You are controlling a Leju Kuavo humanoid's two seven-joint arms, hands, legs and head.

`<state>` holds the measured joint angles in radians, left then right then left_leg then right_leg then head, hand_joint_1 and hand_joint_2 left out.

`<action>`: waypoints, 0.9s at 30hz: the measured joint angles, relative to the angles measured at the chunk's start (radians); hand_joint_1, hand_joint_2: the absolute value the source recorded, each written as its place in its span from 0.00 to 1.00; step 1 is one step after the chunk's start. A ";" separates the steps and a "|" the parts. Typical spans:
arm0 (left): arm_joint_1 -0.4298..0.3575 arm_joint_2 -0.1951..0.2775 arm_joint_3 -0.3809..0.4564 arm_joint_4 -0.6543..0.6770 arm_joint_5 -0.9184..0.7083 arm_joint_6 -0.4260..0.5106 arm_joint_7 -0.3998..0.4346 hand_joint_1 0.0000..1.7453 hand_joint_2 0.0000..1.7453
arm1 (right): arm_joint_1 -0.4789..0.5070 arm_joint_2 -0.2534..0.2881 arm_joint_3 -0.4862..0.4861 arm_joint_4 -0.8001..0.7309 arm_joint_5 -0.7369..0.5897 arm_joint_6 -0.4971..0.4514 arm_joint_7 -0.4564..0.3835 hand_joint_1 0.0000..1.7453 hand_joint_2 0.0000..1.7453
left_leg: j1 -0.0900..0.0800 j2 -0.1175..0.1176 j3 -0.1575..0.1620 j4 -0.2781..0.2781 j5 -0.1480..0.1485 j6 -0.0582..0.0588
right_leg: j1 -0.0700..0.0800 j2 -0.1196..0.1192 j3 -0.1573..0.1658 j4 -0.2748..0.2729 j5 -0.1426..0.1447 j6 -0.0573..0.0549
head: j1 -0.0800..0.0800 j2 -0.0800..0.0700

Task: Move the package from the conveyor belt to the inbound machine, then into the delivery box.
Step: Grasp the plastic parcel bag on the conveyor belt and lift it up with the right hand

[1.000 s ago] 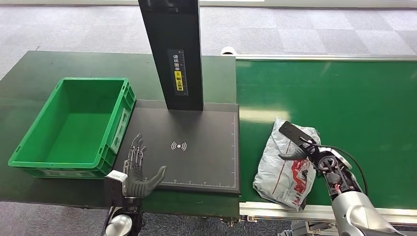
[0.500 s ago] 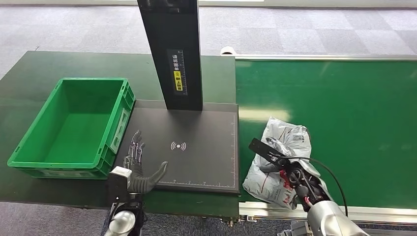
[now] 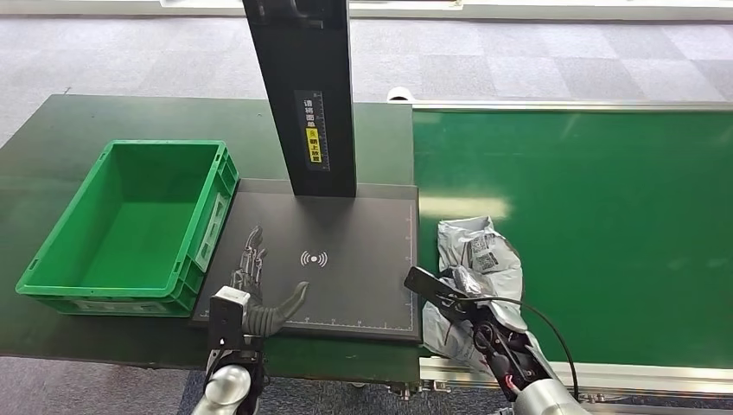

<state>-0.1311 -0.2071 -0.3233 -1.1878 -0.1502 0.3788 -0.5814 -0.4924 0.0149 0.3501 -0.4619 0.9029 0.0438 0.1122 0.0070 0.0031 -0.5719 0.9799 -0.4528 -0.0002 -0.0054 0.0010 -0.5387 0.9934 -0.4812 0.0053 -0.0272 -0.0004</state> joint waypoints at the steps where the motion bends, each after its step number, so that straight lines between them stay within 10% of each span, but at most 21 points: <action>1: -0.001 0.000 0.000 0.001 0.001 0.000 0.000 0.00 1.00 | 0.010 -0.004 0.000 -0.019 -0.007 -0.004 0.007 1.00 1.00 | 0.000 -0.001 0.000 0.000 0.000 0.000 | 0.000 0.000 0.000 0.000 0.000 0.000 | 0.000 0.000; 17: 0.052 0.006 0.020 -0.039 -0.024 0.003 0.004 0.00 1.00 | 0.273 -0.158 -0.085 -0.716 -0.202 -0.156 -0.020 1.00 1.00 | -0.002 -0.005 -0.011 0.000 0.000 0.001 | -0.001 -0.003 -0.008 0.001 0.000 0.001 | 0.000 0.000; 27: 0.082 0.001 0.048 -0.079 -0.056 0.000 -0.024 0.00 1.00 | 0.362 -0.244 -0.348 -1.224 -0.306 -0.278 -0.164 1.00 1.00 | -0.002 -0.006 -0.014 0.000 0.000 0.001 | -0.002 -0.004 -0.010 0.000 0.000 0.001 | 0.000 0.000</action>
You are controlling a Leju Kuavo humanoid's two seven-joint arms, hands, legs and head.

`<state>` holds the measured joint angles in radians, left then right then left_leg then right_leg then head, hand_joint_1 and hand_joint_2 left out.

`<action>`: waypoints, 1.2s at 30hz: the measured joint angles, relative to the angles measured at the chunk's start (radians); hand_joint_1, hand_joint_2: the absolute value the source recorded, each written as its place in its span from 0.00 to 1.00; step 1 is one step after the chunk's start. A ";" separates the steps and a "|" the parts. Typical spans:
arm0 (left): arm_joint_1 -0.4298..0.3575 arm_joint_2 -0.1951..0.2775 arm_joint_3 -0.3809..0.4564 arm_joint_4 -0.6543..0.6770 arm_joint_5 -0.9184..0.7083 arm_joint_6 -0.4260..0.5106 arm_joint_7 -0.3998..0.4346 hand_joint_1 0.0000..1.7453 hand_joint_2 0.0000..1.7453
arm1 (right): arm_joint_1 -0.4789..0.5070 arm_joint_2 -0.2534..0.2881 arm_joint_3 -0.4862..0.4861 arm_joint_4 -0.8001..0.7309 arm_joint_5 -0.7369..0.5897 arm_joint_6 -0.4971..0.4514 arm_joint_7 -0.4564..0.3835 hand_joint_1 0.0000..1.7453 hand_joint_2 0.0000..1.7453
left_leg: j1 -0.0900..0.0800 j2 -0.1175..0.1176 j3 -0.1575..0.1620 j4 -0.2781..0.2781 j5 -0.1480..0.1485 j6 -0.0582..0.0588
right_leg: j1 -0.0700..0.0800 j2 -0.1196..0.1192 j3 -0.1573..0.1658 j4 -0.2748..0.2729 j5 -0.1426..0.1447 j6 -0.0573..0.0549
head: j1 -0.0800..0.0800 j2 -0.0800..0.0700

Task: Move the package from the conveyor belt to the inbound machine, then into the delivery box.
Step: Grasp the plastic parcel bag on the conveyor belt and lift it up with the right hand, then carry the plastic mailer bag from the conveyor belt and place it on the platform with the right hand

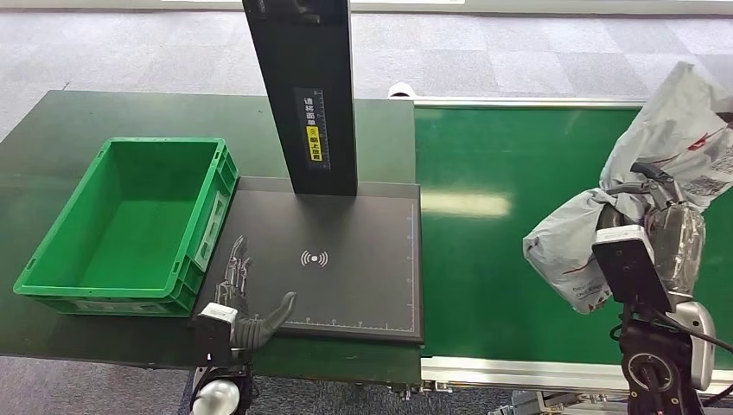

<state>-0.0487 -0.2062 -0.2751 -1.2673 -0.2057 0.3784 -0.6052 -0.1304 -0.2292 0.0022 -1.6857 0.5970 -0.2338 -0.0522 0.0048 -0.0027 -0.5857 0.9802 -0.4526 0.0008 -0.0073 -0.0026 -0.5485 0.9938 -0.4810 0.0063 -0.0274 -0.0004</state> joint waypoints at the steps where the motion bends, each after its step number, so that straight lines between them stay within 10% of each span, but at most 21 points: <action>1: 0.001 -0.001 0.002 -0.003 -0.001 0.001 -0.002 0.00 1.00 | 0.003 -0.001 -0.013 -0.020 -0.007 -0.001 -0.008 1.00 1.00 | 0.000 0.000 0.000 0.000 0.000 0.000 | 0.000 0.000 0.000 0.000 0.000 0.000 | 0.000 0.000; 10: 0.012 -0.004 0.034 -0.047 -0.021 0.030 -0.020 0.00 1.00 | -0.049 -0.010 -0.064 -0.066 -0.099 0.123 -0.005 1.00 1.00 | 0.000 0.004 -0.001 -0.001 0.000 0.000 | 0.001 0.002 0.001 0.001 0.000 0.000 | 0.000 0.000; 18: -0.036 0.014 0.105 -0.109 -0.012 0.061 -0.034 0.00 1.00 | -0.359 0.098 0.110 0.391 -0.104 0.219 -0.074 1.00 1.00 | 0.002 0.003 0.002 -0.001 0.005 0.000 | 0.001 0.002 0.001 0.001 0.003 -0.001 | 0.000 0.000; 27: -0.045 0.032 0.124 -0.121 -0.013 0.093 -0.046 0.00 1.00 | -0.451 0.144 0.204 0.564 -0.166 0.305 -0.051 1.00 1.00 | 0.001 0.001 -0.004 -0.001 0.005 0.000 | 0.001 0.000 -0.002 0.002 0.003 -0.001 | 0.000 0.000; 36: -0.086 0.059 0.160 -0.150 -0.017 0.147 -0.009 0.00 1.00 | -0.537 0.400 0.341 0.922 -0.193 0.338 -0.155 1.00 1.00 | 0.006 0.005 -0.002 -0.001 0.006 -0.002 | 0.007 0.004 -0.004 0.002 0.004 -0.004 | 0.001 0.000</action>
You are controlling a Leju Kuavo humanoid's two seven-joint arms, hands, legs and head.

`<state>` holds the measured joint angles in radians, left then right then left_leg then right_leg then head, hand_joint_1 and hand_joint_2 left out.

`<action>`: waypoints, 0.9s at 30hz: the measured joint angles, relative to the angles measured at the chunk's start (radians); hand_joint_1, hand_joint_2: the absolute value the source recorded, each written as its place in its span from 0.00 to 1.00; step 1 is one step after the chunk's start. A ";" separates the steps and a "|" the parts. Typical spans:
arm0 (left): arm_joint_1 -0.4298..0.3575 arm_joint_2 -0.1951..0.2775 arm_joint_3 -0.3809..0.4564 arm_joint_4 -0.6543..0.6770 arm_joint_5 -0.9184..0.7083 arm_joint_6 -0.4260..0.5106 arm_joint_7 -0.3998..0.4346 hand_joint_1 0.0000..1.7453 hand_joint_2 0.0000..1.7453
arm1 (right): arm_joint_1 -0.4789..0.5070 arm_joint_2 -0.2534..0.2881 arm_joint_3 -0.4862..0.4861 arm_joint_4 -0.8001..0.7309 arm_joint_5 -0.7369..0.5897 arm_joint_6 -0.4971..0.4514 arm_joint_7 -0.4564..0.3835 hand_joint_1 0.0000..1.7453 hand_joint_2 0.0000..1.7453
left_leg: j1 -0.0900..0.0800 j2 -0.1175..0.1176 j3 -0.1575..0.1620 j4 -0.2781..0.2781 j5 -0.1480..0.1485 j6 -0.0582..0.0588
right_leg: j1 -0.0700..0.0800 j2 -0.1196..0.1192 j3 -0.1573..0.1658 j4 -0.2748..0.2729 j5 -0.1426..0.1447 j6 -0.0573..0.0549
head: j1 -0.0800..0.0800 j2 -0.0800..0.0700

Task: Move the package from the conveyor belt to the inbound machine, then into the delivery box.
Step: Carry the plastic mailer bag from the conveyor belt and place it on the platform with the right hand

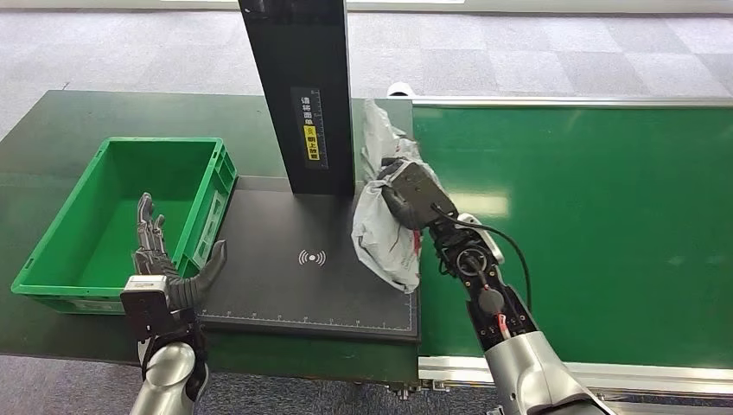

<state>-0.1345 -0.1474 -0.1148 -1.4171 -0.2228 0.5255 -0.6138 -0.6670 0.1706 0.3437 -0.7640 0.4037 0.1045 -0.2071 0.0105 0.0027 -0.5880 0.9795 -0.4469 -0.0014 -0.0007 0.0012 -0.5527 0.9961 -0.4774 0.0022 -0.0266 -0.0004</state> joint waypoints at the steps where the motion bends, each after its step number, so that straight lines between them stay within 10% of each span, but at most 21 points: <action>1: 0.000 0.001 0.005 -0.006 -0.001 0.004 0.002 0.00 1.00 | -0.005 0.023 0.014 0.025 -0.010 0.003 -0.008 1.00 1.00 | 0.000 -0.001 -0.001 0.000 0.000 0.000 | 0.000 0.000 0.000 0.000 0.000 0.000 | 0.000 0.000; 18: -0.024 -0.004 0.033 -0.024 -0.003 -0.004 0.024 0.00 1.00 | -0.021 0.157 0.153 0.075 -0.064 0.044 -0.018 1.00 1.00 | 0.000 -0.001 -0.002 0.000 0.000 -0.001 | 0.000 -0.001 -0.002 0.000 0.000 0.000 | 0.000 0.000; 22: -0.030 -0.006 0.040 -0.015 0.002 -0.005 0.020 0.00 1.00 | -0.026 0.161 0.166 0.080 -0.058 0.041 -0.017 0.00 1.00 | 0.000 -0.001 -0.002 0.000 0.000 -0.001 | 0.000 -0.001 -0.002 0.000 0.000 0.000 | 0.000 0.000; 27: -0.038 -0.011 0.057 0.001 0.007 -0.005 0.007 0.00 1.00 | -0.033 0.164 0.176 0.094 -0.047 -0.038 0.025 0.00 1.00 | 0.000 -0.001 -0.002 0.000 0.000 -0.001 | 0.000 -0.001 -0.003 0.000 0.000 0.000 | 0.000 0.000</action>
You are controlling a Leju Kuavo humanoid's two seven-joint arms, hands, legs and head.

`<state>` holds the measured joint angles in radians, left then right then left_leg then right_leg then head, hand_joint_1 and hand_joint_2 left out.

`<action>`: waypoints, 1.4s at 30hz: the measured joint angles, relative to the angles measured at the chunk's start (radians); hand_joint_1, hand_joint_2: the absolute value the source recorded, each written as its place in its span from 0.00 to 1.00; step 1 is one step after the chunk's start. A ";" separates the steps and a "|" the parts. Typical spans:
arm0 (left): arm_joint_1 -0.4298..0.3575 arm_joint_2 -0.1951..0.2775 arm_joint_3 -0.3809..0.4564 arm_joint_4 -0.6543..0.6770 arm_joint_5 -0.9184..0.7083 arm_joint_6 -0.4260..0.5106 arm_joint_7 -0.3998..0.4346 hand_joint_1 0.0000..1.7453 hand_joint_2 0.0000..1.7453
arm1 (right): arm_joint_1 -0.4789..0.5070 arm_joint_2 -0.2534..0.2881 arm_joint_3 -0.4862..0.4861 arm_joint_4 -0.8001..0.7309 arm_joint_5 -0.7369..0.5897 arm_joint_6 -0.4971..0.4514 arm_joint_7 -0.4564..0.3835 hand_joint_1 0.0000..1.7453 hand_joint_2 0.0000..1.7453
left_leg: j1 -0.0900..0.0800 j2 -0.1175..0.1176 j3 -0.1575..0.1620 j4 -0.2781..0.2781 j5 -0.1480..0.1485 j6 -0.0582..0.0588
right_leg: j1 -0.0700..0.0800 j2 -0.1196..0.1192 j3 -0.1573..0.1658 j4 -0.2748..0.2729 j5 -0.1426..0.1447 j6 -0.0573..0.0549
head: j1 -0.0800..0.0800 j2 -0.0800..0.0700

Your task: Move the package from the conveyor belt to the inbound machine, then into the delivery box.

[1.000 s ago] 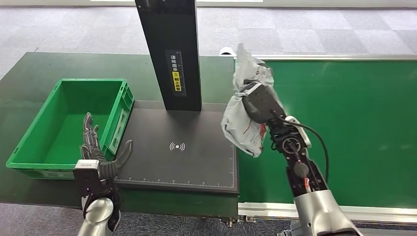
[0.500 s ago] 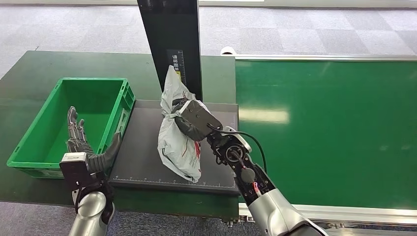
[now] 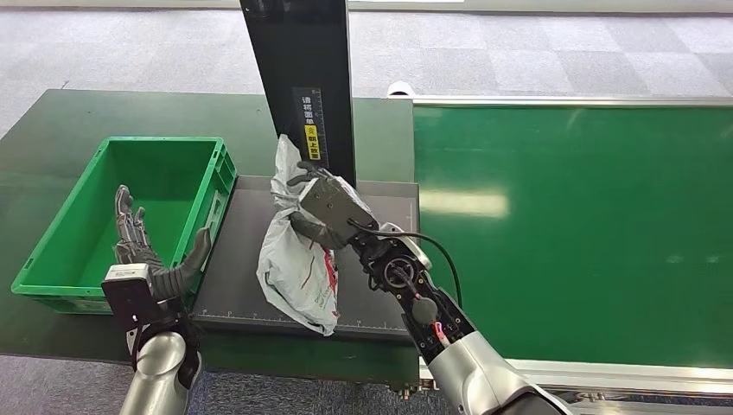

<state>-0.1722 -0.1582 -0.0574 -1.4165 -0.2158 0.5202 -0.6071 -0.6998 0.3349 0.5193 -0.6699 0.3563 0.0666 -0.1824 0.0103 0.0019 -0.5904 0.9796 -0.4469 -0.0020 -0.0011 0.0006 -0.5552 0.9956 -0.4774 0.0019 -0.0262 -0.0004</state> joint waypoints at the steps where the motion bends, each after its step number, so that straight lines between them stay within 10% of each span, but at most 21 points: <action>1: 0.000 -0.001 0.002 0.002 0.001 0.000 -0.001 0.00 1.00 | -0.001 0.000 -0.001 0.003 -0.001 -0.020 0.009 0.00 1.00 | 0.000 0.000 0.000 0.000 0.000 0.000 | 0.000 0.000 0.000 0.000 0.000 0.000 | 0.000 0.000; 3: -0.002 -0.003 0.005 0.007 0.001 -0.002 -0.003 0.00 1.00 | -0.001 0.000 -0.003 0.007 -0.001 -0.051 0.024 0.00 1.00 | 0.000 0.000 0.000 0.000 0.000 0.000 | 0.000 0.000 0.000 0.000 0.000 0.000 | 0.000 0.000; 7: -0.004 -0.007 0.011 0.016 -0.002 -0.005 -0.008 0.00 1.00 | -0.001 -0.003 -0.007 0.009 0.019 -0.104 0.045 0.00 0.00 | 0.000 0.000 0.000 0.000 0.000 0.000 | 0.000 0.000 0.000 0.000 0.000 0.000 | 0.000 0.000; 21: -0.006 -0.015 0.015 0.033 -0.018 -0.013 -0.014 0.00 1.00 | 0.016 -0.037 -0.054 -0.043 0.012 -0.153 0.056 0.00 0.00 | 0.000 0.000 0.000 0.000 0.000 0.000 | 0.000 0.000 0.000 0.000 0.000 0.000 | 0.000 0.000; 25: -0.007 -0.014 0.010 0.040 -0.056 -0.068 0.013 0.00 1.00 | 0.049 -0.049 -0.080 -0.084 -0.039 -0.159 -0.001 0.00 1.00 | 0.000 0.000 0.000 0.000 0.000 0.000 | 0.000 0.000 -0.001 0.000 0.000 0.000 | 0.000 0.000; 42: -0.038 0.001 -0.128 0.101 -0.458 -0.284 0.138 0.00 1.00 | 0.308 -0.131 -0.223 -0.537 -0.190 -0.191 -0.194 0.00 1.00 | 0.000 -0.003 0.000 0.001 -0.001 -0.001 | -0.001 -0.003 -0.001 -0.001 -0.001 0.000 | 0.000 0.000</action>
<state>-0.2107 -0.1571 -0.1856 -1.3151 -0.6740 0.2358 -0.4695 -0.3914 0.2041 0.2966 -1.2072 0.1668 -0.1239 -0.3765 0.0099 -0.0014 -0.5903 0.9801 -0.4478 -0.0027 -0.0024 -0.0024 -0.5563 0.9949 -0.4780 0.0020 -0.0262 -0.0004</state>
